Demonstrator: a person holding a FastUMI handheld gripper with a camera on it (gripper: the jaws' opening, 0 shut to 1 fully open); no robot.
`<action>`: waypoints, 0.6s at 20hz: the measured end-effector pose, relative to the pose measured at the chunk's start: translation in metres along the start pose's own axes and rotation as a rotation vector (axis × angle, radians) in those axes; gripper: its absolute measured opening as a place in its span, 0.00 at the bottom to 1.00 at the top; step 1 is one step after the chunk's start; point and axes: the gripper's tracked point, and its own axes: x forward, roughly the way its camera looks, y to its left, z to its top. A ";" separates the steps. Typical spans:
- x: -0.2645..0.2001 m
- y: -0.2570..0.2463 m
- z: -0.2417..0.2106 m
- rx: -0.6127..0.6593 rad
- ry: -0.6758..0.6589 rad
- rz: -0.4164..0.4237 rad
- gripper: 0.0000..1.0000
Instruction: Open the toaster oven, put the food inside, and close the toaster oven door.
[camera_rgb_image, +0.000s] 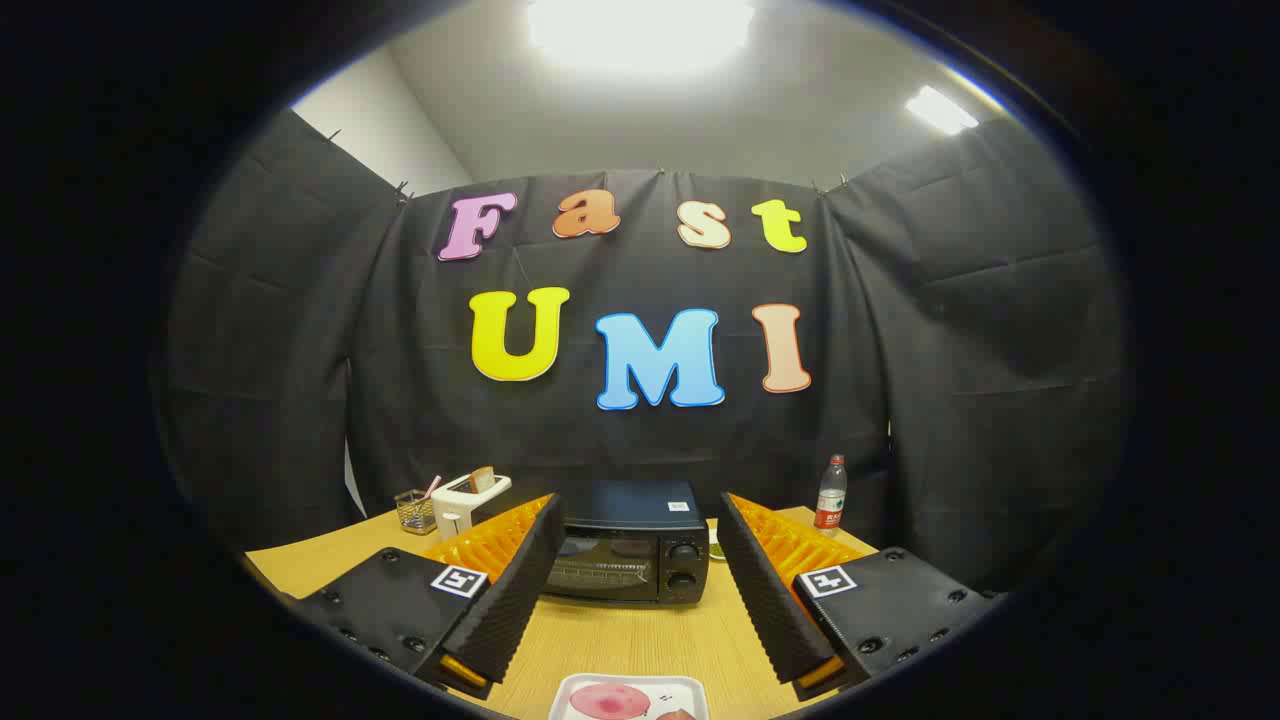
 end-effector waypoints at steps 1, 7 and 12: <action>0.000 0.000 0.000 -0.004 0.001 0.003 0.97; -0.002 0.007 0.007 -0.002 -0.014 0.026 0.97; -0.002 0.011 0.008 0.002 -0.014 0.033 0.97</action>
